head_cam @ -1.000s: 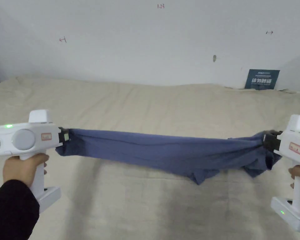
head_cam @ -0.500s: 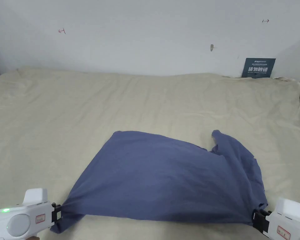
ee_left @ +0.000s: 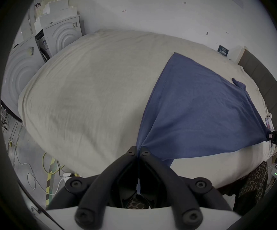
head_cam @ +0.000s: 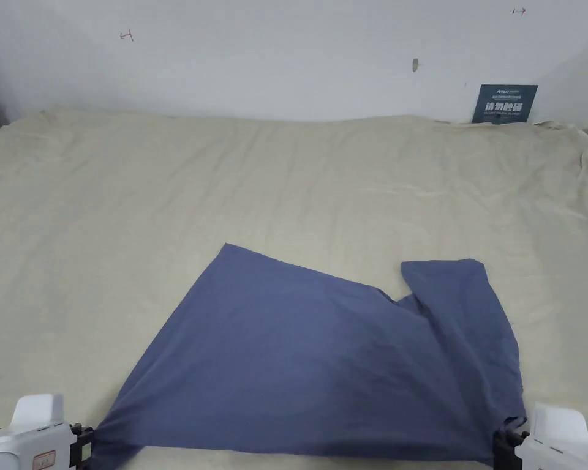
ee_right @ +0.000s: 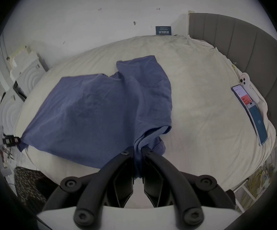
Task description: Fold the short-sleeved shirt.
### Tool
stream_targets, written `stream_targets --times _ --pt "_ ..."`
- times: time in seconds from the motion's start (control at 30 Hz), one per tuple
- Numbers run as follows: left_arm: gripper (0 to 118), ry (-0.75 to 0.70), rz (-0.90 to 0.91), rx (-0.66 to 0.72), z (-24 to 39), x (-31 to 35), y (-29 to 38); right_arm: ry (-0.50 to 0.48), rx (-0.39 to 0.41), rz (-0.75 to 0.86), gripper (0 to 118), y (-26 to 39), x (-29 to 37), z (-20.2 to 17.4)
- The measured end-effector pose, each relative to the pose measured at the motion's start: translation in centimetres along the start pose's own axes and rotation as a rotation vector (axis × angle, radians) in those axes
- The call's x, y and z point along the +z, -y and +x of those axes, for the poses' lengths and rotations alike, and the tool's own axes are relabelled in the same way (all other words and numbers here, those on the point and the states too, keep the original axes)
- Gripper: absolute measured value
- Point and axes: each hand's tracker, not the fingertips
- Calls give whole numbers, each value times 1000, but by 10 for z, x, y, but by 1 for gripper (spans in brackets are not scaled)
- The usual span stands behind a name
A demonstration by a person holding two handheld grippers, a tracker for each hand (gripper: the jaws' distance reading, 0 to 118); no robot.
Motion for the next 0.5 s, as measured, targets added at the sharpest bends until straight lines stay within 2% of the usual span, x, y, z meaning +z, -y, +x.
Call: stream_targets --times 0.17,0.23,0.3,0.5 --pt "0 -39 -31 -9 12 -13 10 30 40 -56 6 22 -22 -3" --pt "0 -70 -49 -42 20 -22 11 43 37 -80 5 26 -33 0" --pt "0 -102 -66 -89 26 -30 13 44 23 -93 6 29 -30 -12" --pt "0 -116 -70 -57 32 -34 15 49 -6 -67 10 28 -16 -19"
